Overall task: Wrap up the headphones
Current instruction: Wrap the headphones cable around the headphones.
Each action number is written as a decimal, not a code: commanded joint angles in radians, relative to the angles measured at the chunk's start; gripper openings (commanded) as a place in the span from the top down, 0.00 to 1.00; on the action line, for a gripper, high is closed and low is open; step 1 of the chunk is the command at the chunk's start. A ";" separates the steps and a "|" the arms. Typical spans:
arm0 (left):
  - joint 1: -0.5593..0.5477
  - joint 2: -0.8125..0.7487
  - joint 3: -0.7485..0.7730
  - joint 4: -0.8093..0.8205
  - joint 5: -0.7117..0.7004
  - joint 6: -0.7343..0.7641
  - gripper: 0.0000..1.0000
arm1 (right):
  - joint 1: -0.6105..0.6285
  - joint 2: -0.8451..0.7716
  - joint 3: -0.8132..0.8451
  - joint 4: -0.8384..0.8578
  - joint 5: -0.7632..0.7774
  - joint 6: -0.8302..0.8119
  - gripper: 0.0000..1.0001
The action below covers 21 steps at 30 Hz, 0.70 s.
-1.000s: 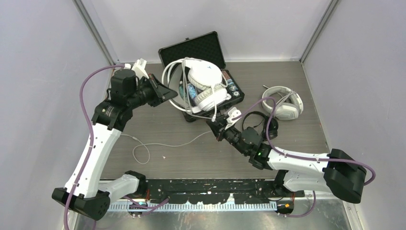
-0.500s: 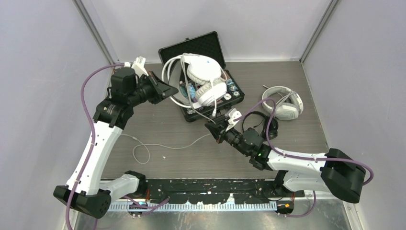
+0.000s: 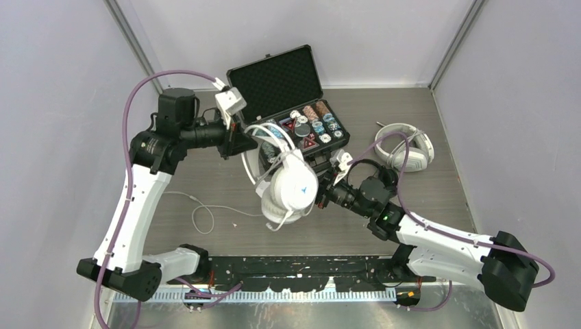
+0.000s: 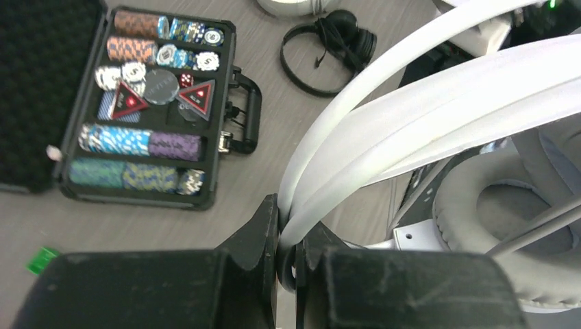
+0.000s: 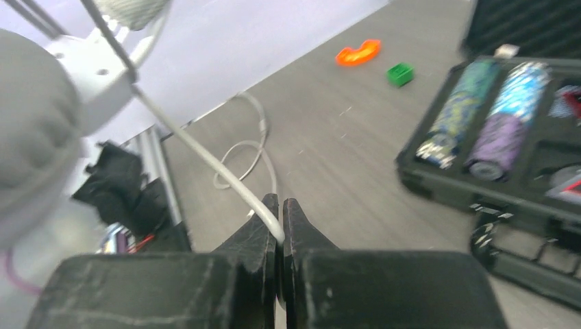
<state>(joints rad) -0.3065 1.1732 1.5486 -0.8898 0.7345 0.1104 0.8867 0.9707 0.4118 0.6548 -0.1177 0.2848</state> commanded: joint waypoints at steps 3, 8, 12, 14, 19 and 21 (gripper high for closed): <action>-0.005 0.018 0.011 -0.193 0.046 0.602 1.00 | -0.043 -0.032 0.099 -0.294 -0.190 0.163 1.00; -0.010 0.048 -0.013 -0.210 -0.044 0.777 1.00 | -0.062 -0.045 0.173 -0.487 -0.269 0.226 1.00; -0.024 0.031 -0.065 -0.154 -0.117 0.859 1.00 | -0.112 -0.045 0.264 -0.679 -0.327 0.263 1.00; -0.030 0.031 -0.076 -0.142 -0.137 0.882 1.00 | -0.150 -0.039 0.298 -0.722 -0.399 0.286 1.00; -0.043 0.052 -0.069 -0.137 -0.139 0.923 1.00 | -0.210 0.019 0.299 -0.614 -0.654 0.397 0.95; -0.047 0.071 -0.059 -0.142 -0.142 0.929 1.00 | -0.228 0.061 0.309 -0.594 -0.720 0.436 0.93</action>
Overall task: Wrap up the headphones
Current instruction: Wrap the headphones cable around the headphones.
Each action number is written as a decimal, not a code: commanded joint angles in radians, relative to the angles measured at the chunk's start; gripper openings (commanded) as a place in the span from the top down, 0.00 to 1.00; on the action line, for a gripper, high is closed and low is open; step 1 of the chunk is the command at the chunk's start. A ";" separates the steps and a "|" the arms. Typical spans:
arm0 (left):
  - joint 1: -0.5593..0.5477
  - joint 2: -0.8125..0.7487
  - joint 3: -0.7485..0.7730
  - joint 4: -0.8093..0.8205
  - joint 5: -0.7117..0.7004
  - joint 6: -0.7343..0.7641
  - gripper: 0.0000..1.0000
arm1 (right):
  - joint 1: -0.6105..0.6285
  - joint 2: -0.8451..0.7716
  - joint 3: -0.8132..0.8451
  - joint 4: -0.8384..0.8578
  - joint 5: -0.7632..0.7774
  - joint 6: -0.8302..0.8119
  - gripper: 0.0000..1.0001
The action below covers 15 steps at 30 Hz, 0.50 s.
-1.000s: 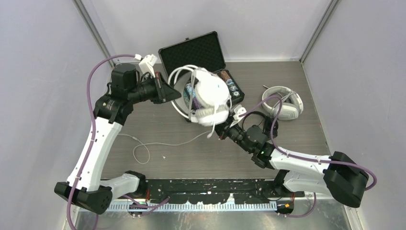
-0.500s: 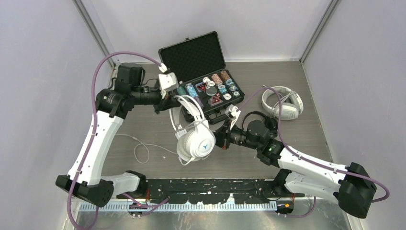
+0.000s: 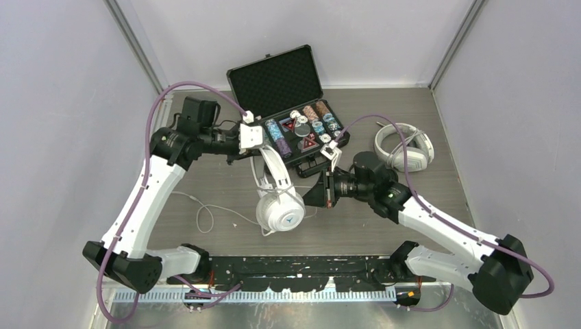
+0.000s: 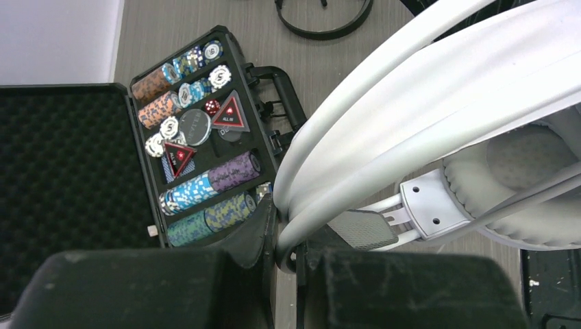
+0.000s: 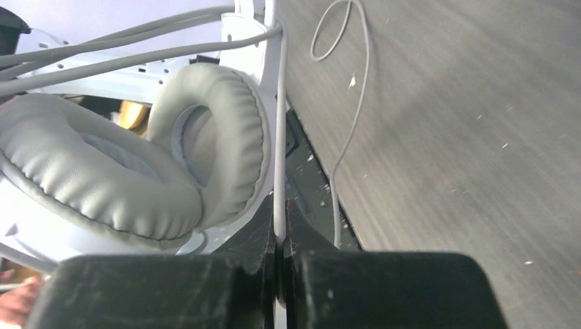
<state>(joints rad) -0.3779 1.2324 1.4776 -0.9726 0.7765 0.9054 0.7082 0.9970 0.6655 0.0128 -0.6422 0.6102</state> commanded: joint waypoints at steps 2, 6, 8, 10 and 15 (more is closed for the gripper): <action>0.022 0.032 0.024 -0.063 -0.178 0.129 1.00 | -0.062 0.072 0.070 0.064 -0.228 0.154 0.93; 0.022 0.039 0.013 -0.028 -0.180 0.085 1.00 | -0.074 0.100 0.055 0.213 -0.285 0.266 0.98; 0.022 0.029 -0.004 0.000 -0.208 0.066 1.00 | -0.085 0.097 0.037 0.301 -0.306 0.343 0.98; 0.022 0.027 -0.011 0.014 -0.240 0.046 1.00 | -0.088 0.092 0.018 0.392 -0.323 0.410 0.98; 0.023 0.035 0.009 0.007 -0.265 0.026 1.00 | -0.098 0.083 0.001 0.535 -0.325 0.515 0.91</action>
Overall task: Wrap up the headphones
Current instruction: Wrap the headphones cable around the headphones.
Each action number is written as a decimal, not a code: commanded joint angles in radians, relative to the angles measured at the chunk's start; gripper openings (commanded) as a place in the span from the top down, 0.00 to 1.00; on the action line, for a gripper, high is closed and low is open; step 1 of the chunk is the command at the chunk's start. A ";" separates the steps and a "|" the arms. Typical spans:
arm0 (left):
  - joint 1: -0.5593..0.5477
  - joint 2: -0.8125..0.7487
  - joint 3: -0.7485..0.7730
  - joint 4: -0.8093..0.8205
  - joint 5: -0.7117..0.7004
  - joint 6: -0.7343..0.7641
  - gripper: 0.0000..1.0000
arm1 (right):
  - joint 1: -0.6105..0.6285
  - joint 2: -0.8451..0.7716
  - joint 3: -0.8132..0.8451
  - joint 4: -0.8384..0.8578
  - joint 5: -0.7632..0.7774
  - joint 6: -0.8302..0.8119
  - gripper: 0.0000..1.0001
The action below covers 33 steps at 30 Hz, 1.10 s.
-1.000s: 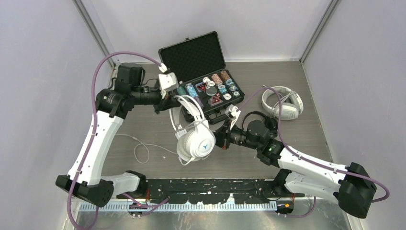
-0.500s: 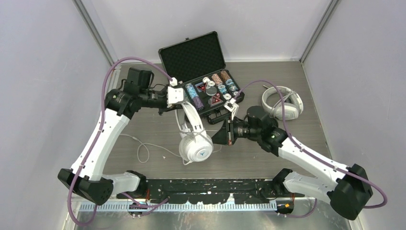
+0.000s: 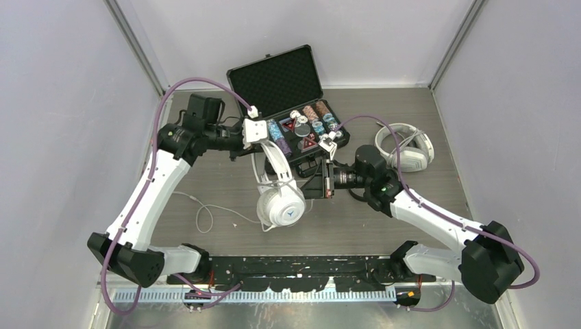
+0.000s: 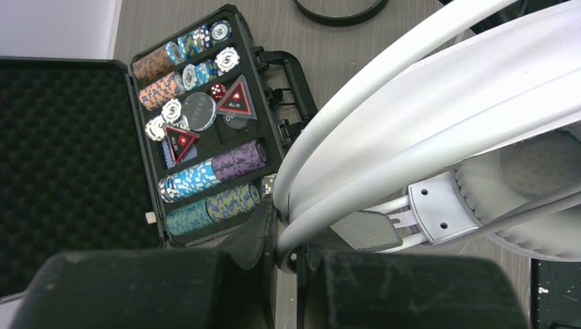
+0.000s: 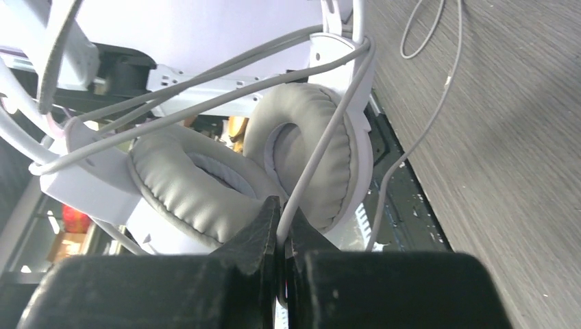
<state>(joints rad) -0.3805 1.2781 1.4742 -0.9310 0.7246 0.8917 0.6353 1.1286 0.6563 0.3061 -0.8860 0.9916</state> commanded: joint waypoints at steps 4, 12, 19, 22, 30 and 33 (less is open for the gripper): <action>0.030 -0.009 0.036 -0.049 -0.181 0.051 1.00 | -0.061 -0.051 -0.011 0.431 -0.012 0.299 0.91; 0.036 0.027 0.130 -0.122 -0.154 0.043 1.00 | -0.124 0.003 -0.076 0.897 0.051 0.603 0.89; 0.051 0.052 0.194 -0.161 -0.099 0.007 1.00 | -0.134 0.078 -0.074 1.079 -0.003 0.716 0.93; 0.052 0.040 0.181 -0.134 -0.119 -0.028 1.00 | -0.135 0.073 -0.061 1.084 -0.023 0.735 0.93; 0.063 0.030 0.145 -0.131 -0.197 -0.099 1.00 | -0.134 0.023 -0.014 1.094 -0.050 0.786 0.88; 0.063 0.020 0.115 -0.105 -0.196 -0.107 1.00 | -0.135 0.019 -0.007 1.095 -0.034 0.799 0.88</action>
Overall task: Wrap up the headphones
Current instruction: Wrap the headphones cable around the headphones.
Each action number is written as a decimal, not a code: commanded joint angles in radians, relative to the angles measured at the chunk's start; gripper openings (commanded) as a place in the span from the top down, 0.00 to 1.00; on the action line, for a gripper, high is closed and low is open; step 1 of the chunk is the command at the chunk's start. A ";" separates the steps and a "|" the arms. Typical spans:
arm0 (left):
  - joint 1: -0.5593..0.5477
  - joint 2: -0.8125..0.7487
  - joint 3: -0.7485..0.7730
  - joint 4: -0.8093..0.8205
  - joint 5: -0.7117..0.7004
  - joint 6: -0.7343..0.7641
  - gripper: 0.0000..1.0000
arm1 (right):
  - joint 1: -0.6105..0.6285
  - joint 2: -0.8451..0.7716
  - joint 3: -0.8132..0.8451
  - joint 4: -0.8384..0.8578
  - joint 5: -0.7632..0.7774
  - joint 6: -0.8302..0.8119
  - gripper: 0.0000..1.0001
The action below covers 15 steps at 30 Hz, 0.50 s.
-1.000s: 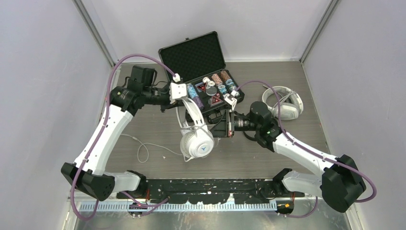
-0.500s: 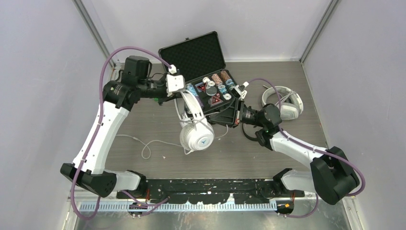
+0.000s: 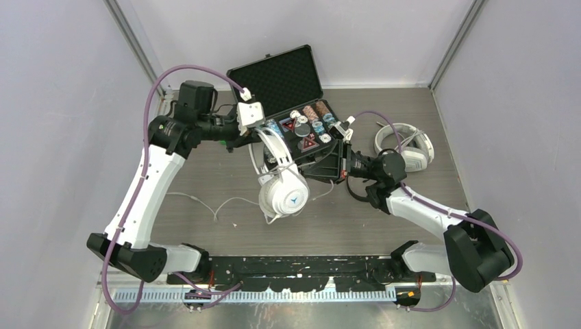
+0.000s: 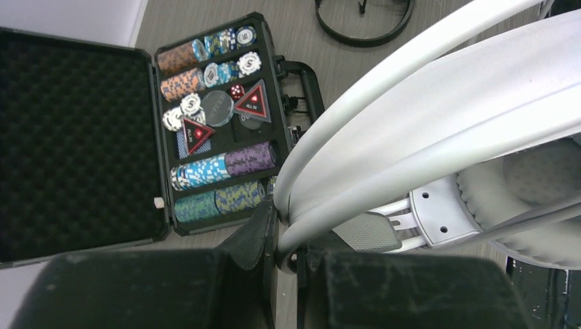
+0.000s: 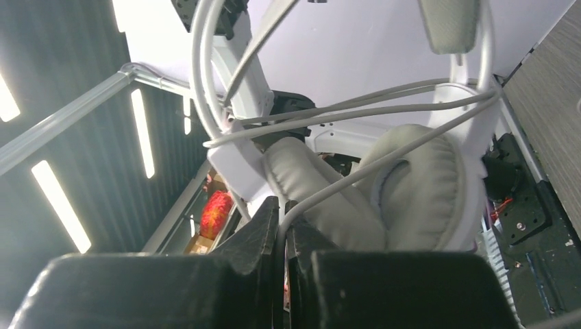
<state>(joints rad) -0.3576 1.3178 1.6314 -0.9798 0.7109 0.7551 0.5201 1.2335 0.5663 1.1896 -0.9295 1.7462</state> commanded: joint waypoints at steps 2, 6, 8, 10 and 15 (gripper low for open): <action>0.040 -0.023 -0.052 -0.050 -0.186 0.027 1.00 | -0.019 -0.087 0.088 0.211 0.011 0.047 0.88; 0.040 -0.011 -0.049 -0.053 -0.220 0.019 1.00 | -0.019 -0.090 0.108 0.212 0.003 0.061 0.89; 0.040 -0.004 -0.047 -0.054 -0.250 0.012 1.00 | -0.019 -0.096 0.116 0.213 0.000 0.070 0.89; 0.042 -0.001 -0.050 -0.059 -0.262 0.010 1.00 | -0.019 -0.101 0.129 0.213 -0.004 0.079 0.88; 0.042 -0.001 -0.076 -0.049 -0.284 0.005 1.00 | -0.019 -0.094 0.160 0.211 0.031 0.085 0.90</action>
<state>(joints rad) -0.3511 1.3090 1.5932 -0.9749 0.6250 0.7029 0.5194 1.2167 0.6231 1.1995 -0.9531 1.8050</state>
